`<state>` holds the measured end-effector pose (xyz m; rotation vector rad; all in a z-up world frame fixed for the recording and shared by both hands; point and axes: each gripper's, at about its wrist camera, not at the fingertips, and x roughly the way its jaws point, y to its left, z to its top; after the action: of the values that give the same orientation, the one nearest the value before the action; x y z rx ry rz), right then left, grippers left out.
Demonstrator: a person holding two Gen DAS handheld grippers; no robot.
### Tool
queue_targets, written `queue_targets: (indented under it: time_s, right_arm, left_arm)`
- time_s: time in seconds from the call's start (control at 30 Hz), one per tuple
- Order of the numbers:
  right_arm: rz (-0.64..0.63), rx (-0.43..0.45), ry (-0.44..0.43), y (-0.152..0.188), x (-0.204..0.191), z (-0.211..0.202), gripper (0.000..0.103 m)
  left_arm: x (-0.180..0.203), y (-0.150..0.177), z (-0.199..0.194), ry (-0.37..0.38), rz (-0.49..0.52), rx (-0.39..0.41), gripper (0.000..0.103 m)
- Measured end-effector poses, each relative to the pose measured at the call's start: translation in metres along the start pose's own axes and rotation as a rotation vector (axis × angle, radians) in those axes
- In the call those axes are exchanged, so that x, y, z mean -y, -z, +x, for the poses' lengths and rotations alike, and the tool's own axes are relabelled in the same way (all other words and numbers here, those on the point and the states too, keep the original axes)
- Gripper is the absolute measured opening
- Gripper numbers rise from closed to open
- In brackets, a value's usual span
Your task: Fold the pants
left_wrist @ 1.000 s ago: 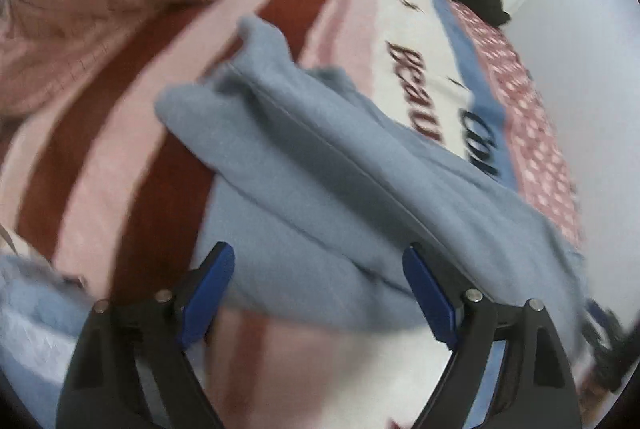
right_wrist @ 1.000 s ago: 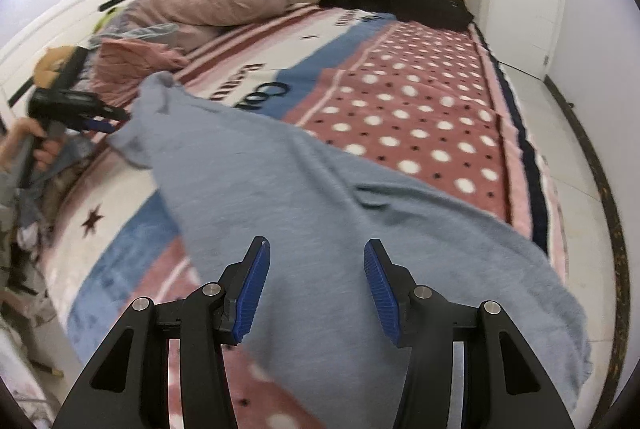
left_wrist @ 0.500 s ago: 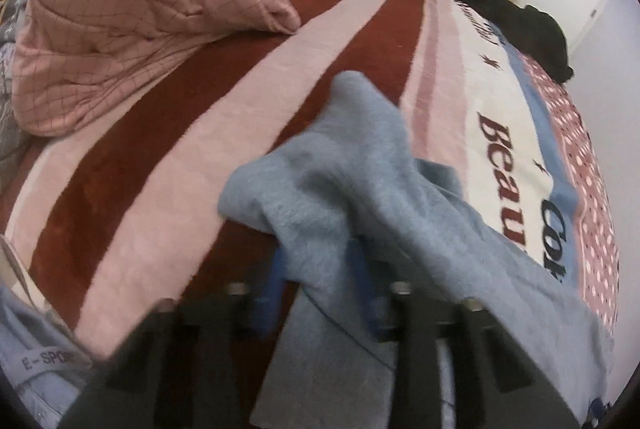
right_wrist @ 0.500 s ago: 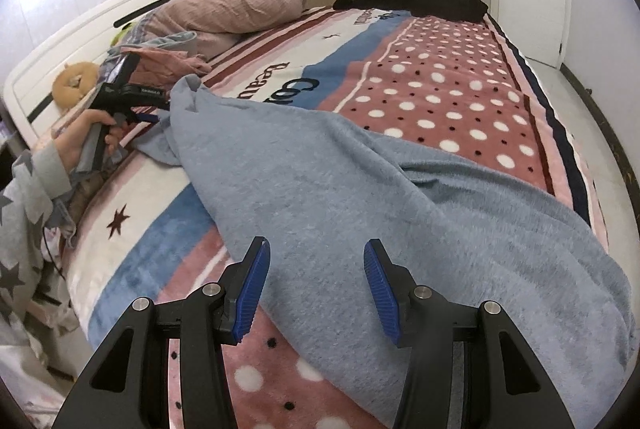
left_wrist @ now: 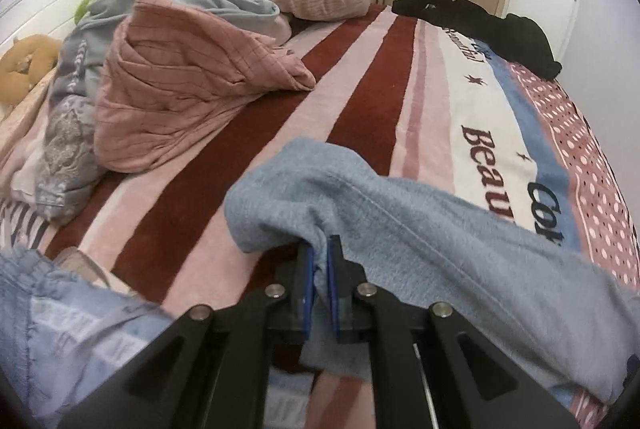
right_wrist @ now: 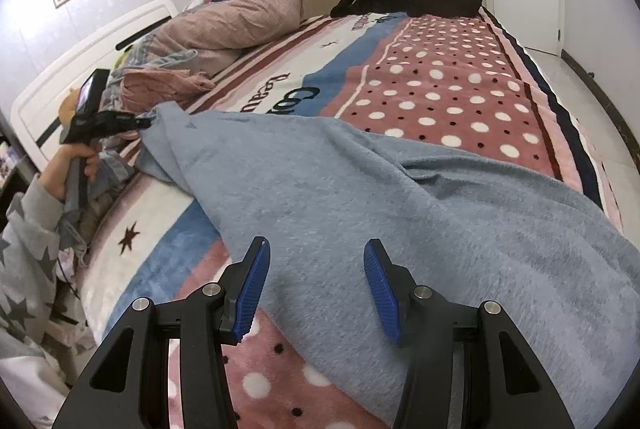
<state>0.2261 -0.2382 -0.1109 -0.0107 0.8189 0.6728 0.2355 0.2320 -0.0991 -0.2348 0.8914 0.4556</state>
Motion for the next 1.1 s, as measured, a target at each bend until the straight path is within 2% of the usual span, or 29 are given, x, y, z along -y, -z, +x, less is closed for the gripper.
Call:
queue_targets:
  time_s: [0.13,0.23,0.33,0.4,0.43,0.5,0.53,0.63,0.73,0.77,0.83,0.9,0.97,1.07,1.1]
  right_arm:
    - [0.017,0.001,-0.018,0.004,0.0,0.001,0.044]
    - [0.021,0.008,-0.029,0.006,-0.001,-0.001,0.044]
    - [0.026,0.019,-0.042,0.008,-0.002,-0.005,0.044]
    - [0.029,0.02,-0.053,0.009,-0.003,-0.006,0.044]
    - [0.027,0.02,-0.057,0.01,-0.003,-0.007,0.044]
    - [0.024,0.02,-0.059,0.011,-0.004,-0.006,0.044]
    - [0.024,0.02,-0.063,0.011,-0.004,-0.006,0.044]
    - [0.025,0.021,-0.071,0.012,-0.005,-0.006,0.044]
    - [0.025,0.027,-0.078,0.011,-0.006,-0.007,0.044]
    - [0.025,0.03,-0.081,0.011,-0.006,-0.007,0.044]
    - [0.026,0.034,-0.087,0.011,-0.008,-0.008,0.044]
    - [0.026,0.034,-0.091,0.011,-0.009,-0.009,0.044]
    - [0.024,0.034,-0.091,0.012,-0.011,-0.01,0.044]
    - [0.019,0.037,-0.086,0.014,-0.012,-0.014,0.044]
    - [0.02,0.038,-0.085,0.014,-0.012,-0.015,0.044]
  left_arm:
    - [-0.007,0.011,-0.005,0.0,-0.029,-0.046,0.005]
    - [-0.009,0.025,0.001,-0.07,0.002,-0.092,0.005]
    - [-0.014,0.037,0.011,-0.087,-0.007,-0.142,0.005]
    - [-0.01,0.039,0.007,-0.094,0.014,-0.134,0.009]
    - [-0.009,0.039,0.003,-0.089,0.018,-0.132,0.014]
    - [-0.004,0.04,-0.01,-0.037,0.008,-0.129,0.062]
    - [0.0,0.042,-0.019,0.003,0.006,-0.113,0.068]
    - [0.011,0.049,-0.036,0.141,-0.002,-0.132,0.069]
    - [0.015,0.063,-0.022,0.316,-0.115,-0.25,0.069]
    - [0.019,0.068,-0.013,0.347,-0.139,-0.286,0.069]
    - [0.03,0.072,0.002,0.331,-0.136,-0.306,0.069]
    - [0.037,0.071,0.019,0.317,-0.157,-0.306,0.075]
    - [0.032,0.063,0.03,0.345,-0.254,-0.265,0.08]
    - [0.02,0.049,0.043,0.403,-0.432,-0.216,0.08]
    - [0.019,0.046,0.045,0.408,-0.462,-0.209,0.08]
